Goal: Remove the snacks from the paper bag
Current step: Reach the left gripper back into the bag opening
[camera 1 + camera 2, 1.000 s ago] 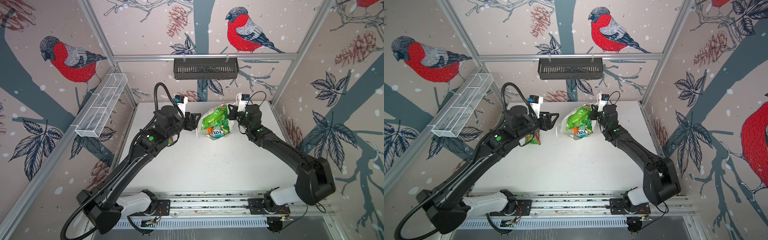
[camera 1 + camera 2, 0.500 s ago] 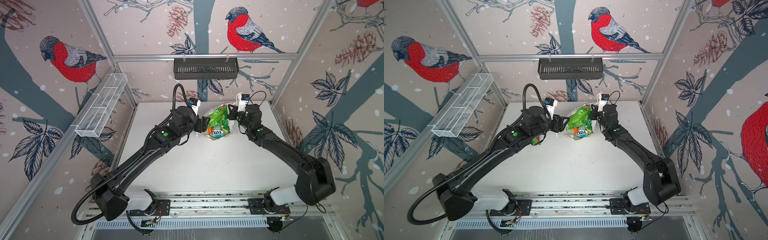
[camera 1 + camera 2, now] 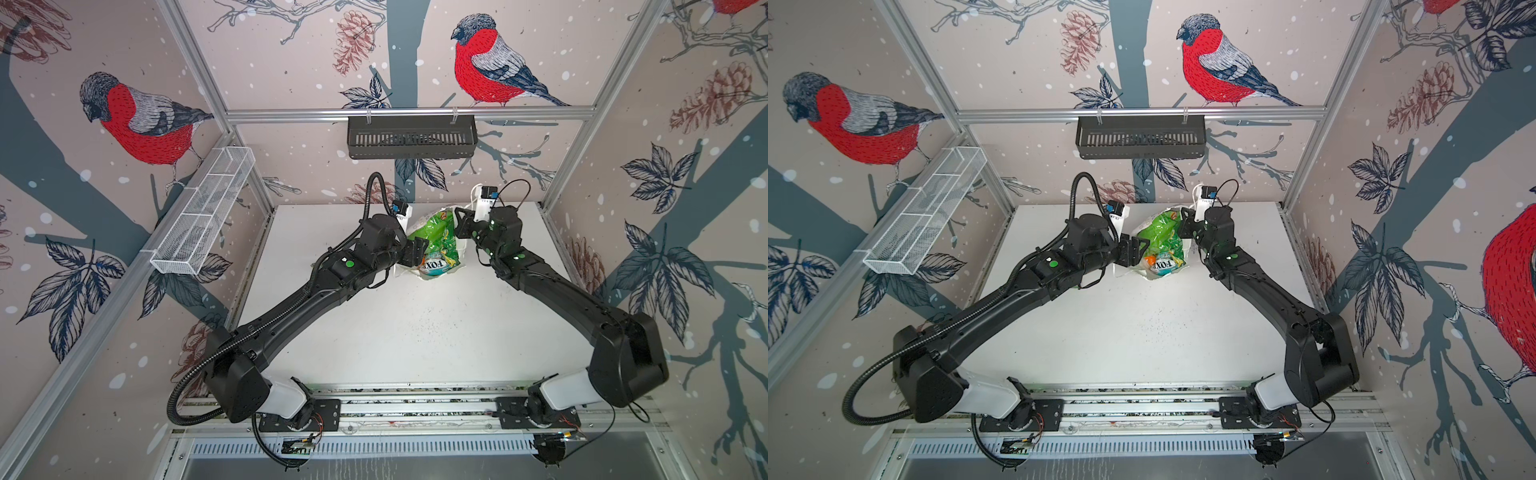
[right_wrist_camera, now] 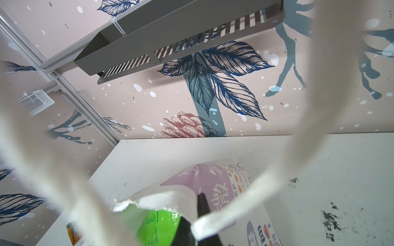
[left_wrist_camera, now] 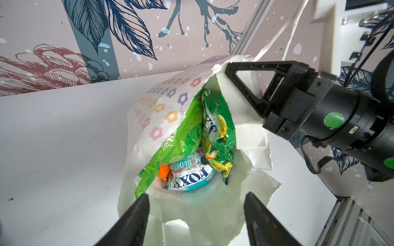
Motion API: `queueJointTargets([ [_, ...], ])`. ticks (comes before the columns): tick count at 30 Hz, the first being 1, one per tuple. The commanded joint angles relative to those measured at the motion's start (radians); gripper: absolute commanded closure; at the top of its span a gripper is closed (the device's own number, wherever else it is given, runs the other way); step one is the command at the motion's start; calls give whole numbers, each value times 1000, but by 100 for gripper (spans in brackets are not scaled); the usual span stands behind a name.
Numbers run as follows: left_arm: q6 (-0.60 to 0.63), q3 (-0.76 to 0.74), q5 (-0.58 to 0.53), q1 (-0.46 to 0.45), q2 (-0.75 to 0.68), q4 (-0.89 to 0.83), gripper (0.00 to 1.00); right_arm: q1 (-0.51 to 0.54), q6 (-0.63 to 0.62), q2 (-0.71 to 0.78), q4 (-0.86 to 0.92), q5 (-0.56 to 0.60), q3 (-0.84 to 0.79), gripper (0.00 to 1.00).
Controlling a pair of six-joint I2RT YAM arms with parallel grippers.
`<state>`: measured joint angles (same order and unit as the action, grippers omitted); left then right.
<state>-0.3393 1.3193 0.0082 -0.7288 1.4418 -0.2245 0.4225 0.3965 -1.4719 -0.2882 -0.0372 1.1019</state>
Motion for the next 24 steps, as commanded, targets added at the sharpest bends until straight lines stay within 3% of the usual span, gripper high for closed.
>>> queueJointTargets([
  [1, 8, -5, -4, -2, 20, 76, 29, 1, 19, -1, -39, -27, 15, 100],
  [24, 17, -7, 86, -12, 159, 205, 29, -5, 41, 21, -52, -57, -11, 100],
])
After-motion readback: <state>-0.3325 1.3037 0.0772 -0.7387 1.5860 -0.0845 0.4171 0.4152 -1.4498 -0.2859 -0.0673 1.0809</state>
